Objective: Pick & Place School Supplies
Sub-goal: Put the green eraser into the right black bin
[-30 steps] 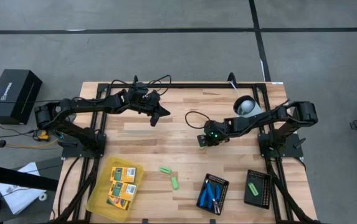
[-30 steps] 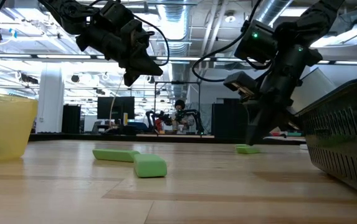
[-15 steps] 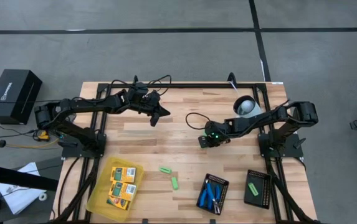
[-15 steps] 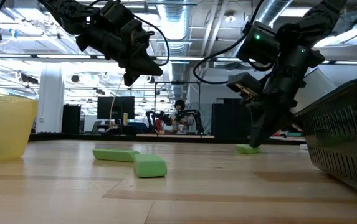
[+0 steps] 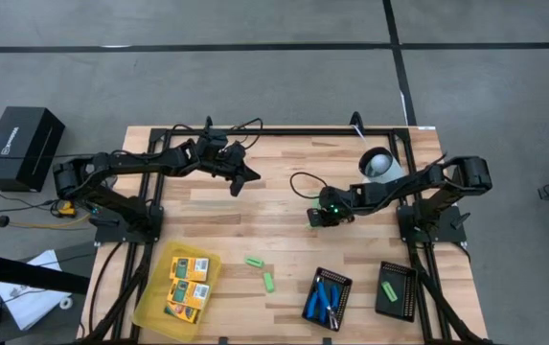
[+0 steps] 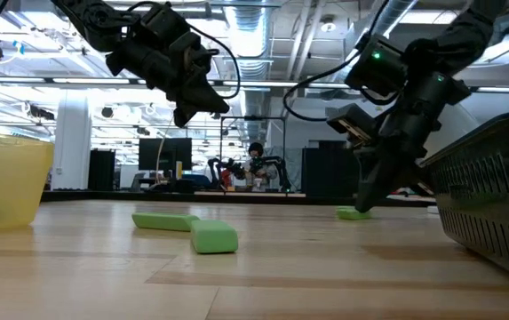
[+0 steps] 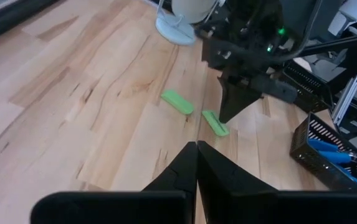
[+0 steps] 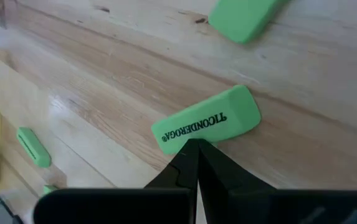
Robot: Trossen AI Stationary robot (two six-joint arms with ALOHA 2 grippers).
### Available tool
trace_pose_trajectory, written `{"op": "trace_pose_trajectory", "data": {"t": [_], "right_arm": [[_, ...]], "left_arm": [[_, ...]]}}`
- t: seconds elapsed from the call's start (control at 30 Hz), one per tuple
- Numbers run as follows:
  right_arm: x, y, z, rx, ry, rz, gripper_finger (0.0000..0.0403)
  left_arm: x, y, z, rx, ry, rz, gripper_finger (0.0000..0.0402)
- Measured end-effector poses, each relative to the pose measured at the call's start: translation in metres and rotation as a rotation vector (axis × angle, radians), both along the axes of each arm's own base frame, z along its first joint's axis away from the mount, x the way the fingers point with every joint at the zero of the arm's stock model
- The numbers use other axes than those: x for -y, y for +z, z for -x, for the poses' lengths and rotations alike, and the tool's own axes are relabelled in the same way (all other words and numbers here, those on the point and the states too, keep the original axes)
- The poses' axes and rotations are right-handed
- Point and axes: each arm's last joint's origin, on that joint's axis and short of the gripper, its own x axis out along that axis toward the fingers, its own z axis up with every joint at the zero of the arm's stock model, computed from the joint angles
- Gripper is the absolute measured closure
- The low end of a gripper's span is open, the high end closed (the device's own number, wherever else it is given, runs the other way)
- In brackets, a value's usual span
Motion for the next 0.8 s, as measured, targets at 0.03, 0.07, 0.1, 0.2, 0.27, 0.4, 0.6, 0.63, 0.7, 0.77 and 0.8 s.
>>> {"op": "trace_pose_trajectory", "data": {"t": [0.03,0.07,0.1,0.2,0.27,0.4,0.6,0.63,0.7,0.77,0.8], "right_arm": [[0.0,-0.001,0.001,0.002,-0.005,-0.002,0.0403],[0.0,-0.003,0.002,-0.001,-0.008,-0.004,0.0403],[0.0,-0.004,0.003,-0.005,-0.008,-0.005,0.0403],[0.0,-0.006,0.006,-0.009,-0.006,-0.008,0.0403],[-0.001,-0.007,0.007,-0.017,0.002,-0.022,0.0403],[-0.001,-0.012,0.012,-0.037,0.0,-0.034,0.0403],[-0.002,-0.013,0.013,-0.035,0.001,-0.04,0.0403],[-0.002,-0.013,0.013,-0.035,0.001,-0.041,0.0403],[-0.002,-0.013,0.013,-0.036,0.001,-0.041,0.0403],[-0.002,-0.013,0.013,-0.036,0.006,-0.045,0.0403],[-0.003,-0.013,0.013,-0.036,0.009,-0.045,0.0403]], "left_arm": [[0.0,-0.001,0.001,-0.005,0.001,0.004,0.0401],[0.001,-0.003,0.001,-0.009,0.003,0.009,0.0401],[0.001,-0.003,0.001,-0.009,0.006,0.015,0.0401],[0.001,-0.003,0.001,-0.008,0.01,0.022,0.0401],[0.001,-0.003,0.001,-0.005,0.01,0.021,0.0401],[0.001,-0.003,0.001,-0.004,0.01,0.02,0.0401],[0.001,-0.003,0.001,-0.004,0.011,0.023,0.0401],[0.0,-0.003,0.001,-0.004,0.011,0.023,0.0401],[0.001,-0.003,0.001,-0.004,0.011,0.023,0.0401],[0.001,-0.003,0.001,-0.004,0.011,0.022,0.0401],[0.001,-0.003,0.001,-0.004,0.011,0.022,0.0401]]}}
